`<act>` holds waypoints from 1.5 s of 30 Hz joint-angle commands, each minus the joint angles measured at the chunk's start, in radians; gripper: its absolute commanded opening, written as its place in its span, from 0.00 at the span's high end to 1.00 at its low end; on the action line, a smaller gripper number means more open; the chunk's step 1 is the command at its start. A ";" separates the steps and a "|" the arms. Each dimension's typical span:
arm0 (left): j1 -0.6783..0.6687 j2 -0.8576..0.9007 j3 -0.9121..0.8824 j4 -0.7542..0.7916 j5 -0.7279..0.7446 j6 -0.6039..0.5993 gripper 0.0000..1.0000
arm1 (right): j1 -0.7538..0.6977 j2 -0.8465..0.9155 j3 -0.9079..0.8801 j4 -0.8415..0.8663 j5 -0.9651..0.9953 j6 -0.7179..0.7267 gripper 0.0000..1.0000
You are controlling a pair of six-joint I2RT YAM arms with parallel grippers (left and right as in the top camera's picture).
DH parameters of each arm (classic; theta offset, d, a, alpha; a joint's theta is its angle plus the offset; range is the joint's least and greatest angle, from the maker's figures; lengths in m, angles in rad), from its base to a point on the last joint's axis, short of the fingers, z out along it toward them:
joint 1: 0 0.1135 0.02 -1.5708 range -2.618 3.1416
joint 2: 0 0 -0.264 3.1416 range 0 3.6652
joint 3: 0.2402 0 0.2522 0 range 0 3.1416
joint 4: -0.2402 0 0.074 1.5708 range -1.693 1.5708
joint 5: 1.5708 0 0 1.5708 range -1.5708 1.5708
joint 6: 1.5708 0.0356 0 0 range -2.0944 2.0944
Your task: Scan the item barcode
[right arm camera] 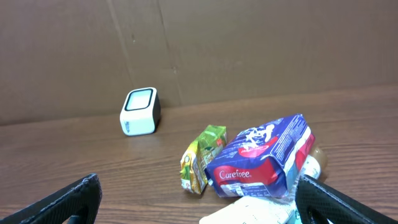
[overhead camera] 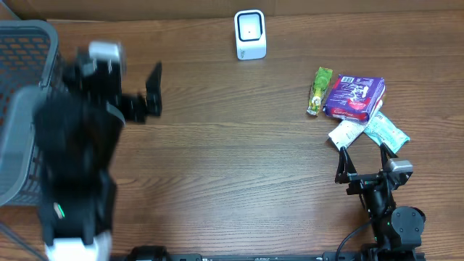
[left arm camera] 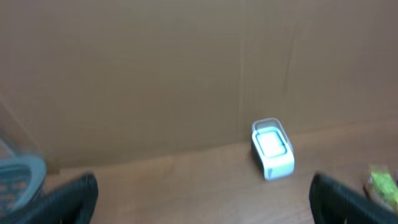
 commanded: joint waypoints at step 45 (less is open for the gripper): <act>0.021 -0.910 -1.174 0.347 0.040 0.282 0.00 | 0.005 -0.012 -0.010 0.005 0.005 -0.006 0.00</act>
